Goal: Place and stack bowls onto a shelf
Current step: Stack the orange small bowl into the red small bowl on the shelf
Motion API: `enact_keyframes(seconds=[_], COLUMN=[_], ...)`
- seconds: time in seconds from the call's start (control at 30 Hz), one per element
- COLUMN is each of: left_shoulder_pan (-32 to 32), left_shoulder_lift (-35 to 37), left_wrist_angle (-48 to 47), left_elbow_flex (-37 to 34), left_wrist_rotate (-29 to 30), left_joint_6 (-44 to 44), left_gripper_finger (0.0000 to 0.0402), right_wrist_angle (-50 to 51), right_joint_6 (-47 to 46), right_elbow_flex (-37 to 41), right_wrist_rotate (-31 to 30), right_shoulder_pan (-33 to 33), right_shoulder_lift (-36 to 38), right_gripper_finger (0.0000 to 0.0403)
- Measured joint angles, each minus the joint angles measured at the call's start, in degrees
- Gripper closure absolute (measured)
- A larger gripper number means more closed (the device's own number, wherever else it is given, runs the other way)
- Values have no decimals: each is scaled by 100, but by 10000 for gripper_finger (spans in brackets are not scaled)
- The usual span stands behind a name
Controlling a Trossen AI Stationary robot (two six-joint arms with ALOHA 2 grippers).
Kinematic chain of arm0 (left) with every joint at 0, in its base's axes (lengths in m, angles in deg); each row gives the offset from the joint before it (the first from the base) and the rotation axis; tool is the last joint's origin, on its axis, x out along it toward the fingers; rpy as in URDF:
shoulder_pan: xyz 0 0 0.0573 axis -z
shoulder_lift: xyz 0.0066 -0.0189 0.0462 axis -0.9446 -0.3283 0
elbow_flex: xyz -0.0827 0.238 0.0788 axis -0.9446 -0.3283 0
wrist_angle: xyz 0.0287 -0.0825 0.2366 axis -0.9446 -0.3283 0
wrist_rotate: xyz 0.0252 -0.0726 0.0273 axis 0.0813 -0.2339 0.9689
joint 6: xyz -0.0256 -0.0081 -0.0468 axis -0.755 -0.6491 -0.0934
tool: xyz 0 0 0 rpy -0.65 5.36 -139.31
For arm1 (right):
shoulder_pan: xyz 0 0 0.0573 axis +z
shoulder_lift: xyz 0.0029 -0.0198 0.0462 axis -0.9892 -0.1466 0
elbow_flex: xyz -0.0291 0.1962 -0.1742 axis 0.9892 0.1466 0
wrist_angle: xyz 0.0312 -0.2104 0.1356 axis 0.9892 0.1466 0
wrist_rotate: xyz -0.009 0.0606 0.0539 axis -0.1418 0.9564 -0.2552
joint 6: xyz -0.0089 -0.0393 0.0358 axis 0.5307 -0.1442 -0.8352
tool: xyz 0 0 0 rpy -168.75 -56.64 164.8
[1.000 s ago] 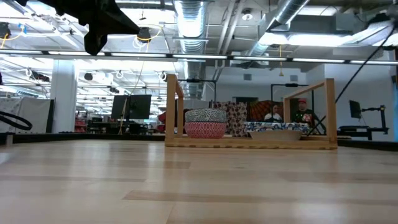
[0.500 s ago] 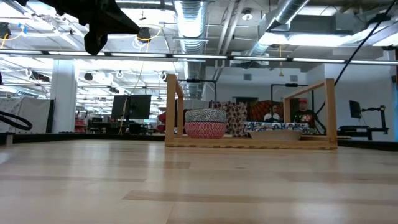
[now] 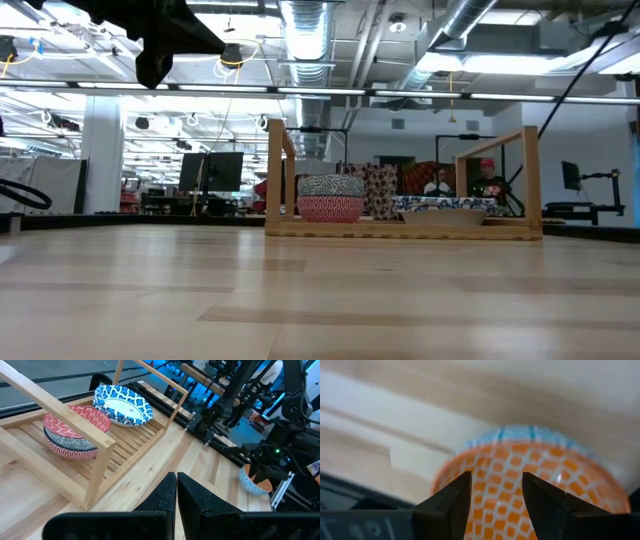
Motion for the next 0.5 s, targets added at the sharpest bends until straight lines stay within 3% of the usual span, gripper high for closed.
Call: enact_keyframes(seconds=[0.17, 0.5], left_shoulder_pan=[0, 0], left_shoulder_lift=[0, 0], left_wrist_angle=[-2, -4], left_elbow_flex=[0, 0], left_wrist_rotate=[0, -4], left_joint_6=[-6, -107], left_gripper_finger=[401, 401], right_wrist_angle=[332, 370], right_joint_6=[303, 2186], right_elbow_flex=[0, 0], right_wrist_rotate=[-182, -660], right_shoulder_pan=[-361, -1550], right_shoulder_lift=[0, 0], right_gripper_finger=[202, 202])
